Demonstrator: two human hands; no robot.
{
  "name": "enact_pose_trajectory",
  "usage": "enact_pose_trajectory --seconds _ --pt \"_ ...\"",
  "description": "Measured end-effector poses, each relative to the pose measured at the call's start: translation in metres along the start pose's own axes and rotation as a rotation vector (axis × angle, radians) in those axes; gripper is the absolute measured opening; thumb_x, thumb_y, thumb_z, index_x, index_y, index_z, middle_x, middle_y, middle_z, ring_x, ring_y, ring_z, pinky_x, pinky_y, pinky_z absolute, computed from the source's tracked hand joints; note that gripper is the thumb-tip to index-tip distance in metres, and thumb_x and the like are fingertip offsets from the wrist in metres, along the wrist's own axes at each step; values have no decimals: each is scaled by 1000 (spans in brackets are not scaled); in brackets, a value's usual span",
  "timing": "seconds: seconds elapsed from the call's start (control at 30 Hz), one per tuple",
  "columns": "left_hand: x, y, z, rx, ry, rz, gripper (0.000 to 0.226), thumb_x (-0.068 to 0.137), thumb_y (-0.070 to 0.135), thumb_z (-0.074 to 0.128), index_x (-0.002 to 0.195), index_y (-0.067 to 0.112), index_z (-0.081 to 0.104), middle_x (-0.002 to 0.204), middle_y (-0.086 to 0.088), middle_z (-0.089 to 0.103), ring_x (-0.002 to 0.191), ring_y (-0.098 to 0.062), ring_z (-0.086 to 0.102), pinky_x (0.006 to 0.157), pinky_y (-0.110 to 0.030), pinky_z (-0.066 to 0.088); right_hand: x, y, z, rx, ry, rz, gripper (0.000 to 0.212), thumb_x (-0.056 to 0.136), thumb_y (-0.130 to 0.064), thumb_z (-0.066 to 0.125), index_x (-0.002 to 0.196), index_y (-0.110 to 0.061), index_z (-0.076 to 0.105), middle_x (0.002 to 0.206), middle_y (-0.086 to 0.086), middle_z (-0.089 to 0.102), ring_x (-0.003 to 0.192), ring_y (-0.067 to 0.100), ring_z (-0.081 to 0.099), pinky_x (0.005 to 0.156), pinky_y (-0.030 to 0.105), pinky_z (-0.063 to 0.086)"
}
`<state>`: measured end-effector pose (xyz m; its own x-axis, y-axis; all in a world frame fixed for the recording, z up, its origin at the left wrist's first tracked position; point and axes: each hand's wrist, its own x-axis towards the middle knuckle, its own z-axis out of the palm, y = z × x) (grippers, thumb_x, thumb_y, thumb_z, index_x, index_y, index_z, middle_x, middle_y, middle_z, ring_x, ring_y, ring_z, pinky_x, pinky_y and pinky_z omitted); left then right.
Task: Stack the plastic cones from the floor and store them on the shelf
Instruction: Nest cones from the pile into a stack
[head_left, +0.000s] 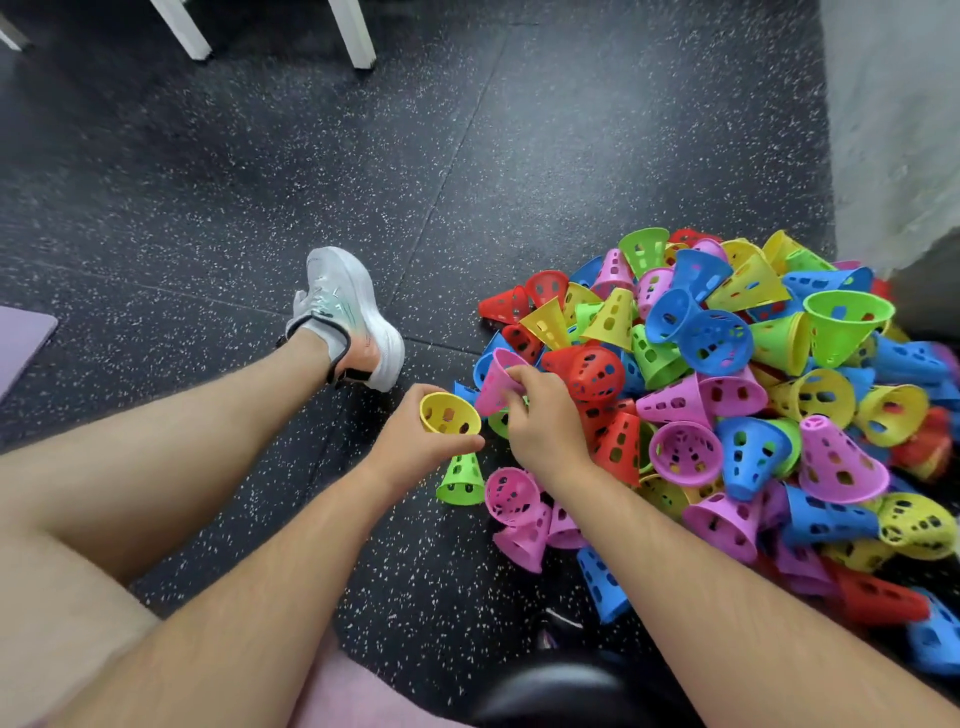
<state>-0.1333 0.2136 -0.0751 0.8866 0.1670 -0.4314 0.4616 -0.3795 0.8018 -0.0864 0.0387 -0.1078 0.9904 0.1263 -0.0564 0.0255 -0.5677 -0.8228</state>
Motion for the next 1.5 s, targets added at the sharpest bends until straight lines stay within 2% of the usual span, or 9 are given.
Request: enact_pose_trajectory --seconds 0.1,0.2,0.37,0.53,0.63,0.87,1.23,1.33,1.5 --pt "-3 -11 -2 101 32 28 70 65 29 98 118 22 54 103 5 66 88 -6 63 76 -22 48 -1 -12 5 66 60 -94 17 95 -19 61 108 -19 70 104 5 61 110 19 49 98 32 41" --pt "-4 -16 2 110 54 46 69 65 37 96 117 22 54 100 7 68 82 -2 63 71 -18 46 -8 -20 13 42 41 -240 14 96 -16 59 102 -12 71 100 3 64 106 24 50 94 23 31" --pt "1 -22 6 75 61 47 63 71 27 93 116 16 52 96 11 64 78 -1 61 63 -9 45 -20 -10 28 36 -92 -222 20 96 -18 59 111 -12 71 116 4 55 112 19 49 101 27 37" --pt "1 -38 7 57 16 25 66 69 26 90 120 22 48 102 8 65 81 -2 62 66 -10 46 -34 -9 29 46 -283 -181 20 98 -22 60 112 -12 69 128 0 51 115 0 44 97 1 22" --pt "-3 -43 9 97 -43 17 71 67 26 88 123 21 45 101 12 61 83 -2 58 70 -11 47 -42 -9 31 23 -355 -144 21 96 -18 57 113 -12 68 127 3 55 123 9 47 101 9 25" --pt "-11 -53 6 221 -178 -37 79 66 18 94 129 22 48 117 0 62 101 -15 58 79 -24 45 -47 -10 22 -155 -431 -10 29 93 -9 41 115 -9 60 118 8 57 109 21 53 97 37 42" --pt "-6 -59 4 273 -249 -100 88 64 16 96 134 33 45 119 3 59 109 -18 58 92 -32 48 -37 9 19 -447 -493 76 30 88 -9 42 77 2 68 119 15 63 114 31 56 94 39 49" --pt "-3 -64 4 277 -241 -113 90 62 19 97 134 35 45 122 2 60 111 -19 59 97 -36 49 -36 13 19 -444 -496 28 32 90 -10 43 94 3 72 124 14 64 119 28 54 101 40 46" --pt "1 -69 1 243 -188 -126 89 65 16 95 137 32 44 117 3 60 104 -16 59 85 -30 45 -34 16 18 -372 -387 -87 38 95 -10 46 129 1 61 141 9 54 132 22 47 112 32 36"
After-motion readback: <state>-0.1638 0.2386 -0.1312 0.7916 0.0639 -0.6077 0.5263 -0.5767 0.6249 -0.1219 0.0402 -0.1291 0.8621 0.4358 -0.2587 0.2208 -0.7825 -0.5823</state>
